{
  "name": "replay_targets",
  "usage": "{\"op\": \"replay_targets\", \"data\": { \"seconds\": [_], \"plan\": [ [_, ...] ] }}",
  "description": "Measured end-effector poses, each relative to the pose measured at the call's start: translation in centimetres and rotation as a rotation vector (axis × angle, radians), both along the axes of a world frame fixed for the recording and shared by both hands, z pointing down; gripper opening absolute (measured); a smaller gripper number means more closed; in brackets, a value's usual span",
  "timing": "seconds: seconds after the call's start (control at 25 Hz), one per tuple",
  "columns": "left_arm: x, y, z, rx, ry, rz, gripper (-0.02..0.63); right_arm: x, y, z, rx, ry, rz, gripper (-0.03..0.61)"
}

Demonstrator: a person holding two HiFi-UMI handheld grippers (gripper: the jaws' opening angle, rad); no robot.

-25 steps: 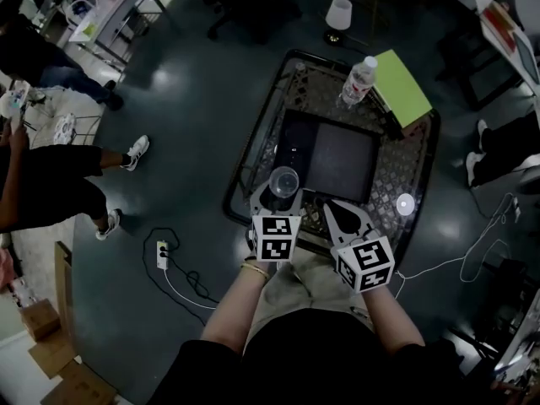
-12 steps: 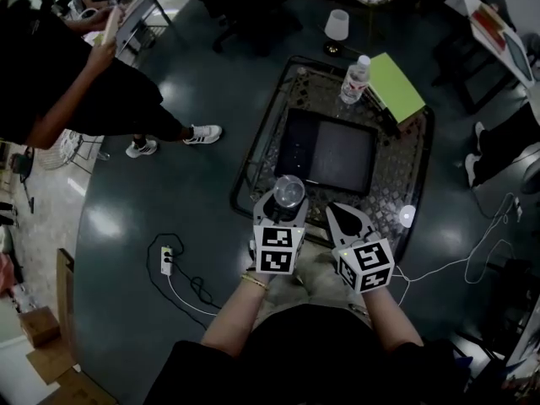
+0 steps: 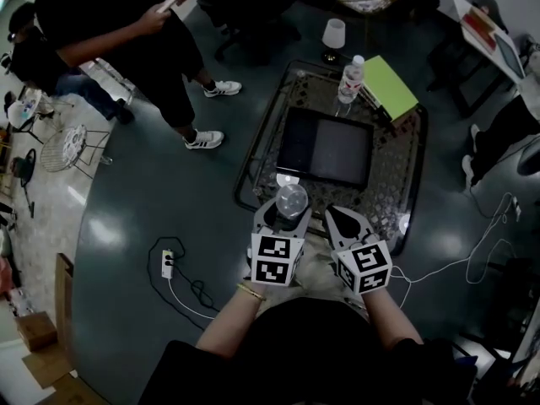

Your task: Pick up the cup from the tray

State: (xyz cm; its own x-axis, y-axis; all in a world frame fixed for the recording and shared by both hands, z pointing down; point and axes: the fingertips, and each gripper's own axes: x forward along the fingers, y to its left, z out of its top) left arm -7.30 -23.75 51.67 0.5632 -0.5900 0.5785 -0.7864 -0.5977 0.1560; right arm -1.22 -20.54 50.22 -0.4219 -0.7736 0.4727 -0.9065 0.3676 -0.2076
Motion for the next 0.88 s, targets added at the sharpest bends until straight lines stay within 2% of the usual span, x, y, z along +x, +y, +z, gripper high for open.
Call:
{"op": "replay_targets", "data": {
  "seconds": [0.48,0.88],
  "plan": [
    [-2.4,4.5,-2.0,-0.001,0.028,0.013,0.268,-2.9,3.9,-1.3,0.026,0.025,-0.029,0.011],
    [-3.3,6.1,-2.5,0.020,0.032,0.013,0.268,-4.0,5.6,-1.8,0.047,0.034,-0.039,0.011]
  ]
}}
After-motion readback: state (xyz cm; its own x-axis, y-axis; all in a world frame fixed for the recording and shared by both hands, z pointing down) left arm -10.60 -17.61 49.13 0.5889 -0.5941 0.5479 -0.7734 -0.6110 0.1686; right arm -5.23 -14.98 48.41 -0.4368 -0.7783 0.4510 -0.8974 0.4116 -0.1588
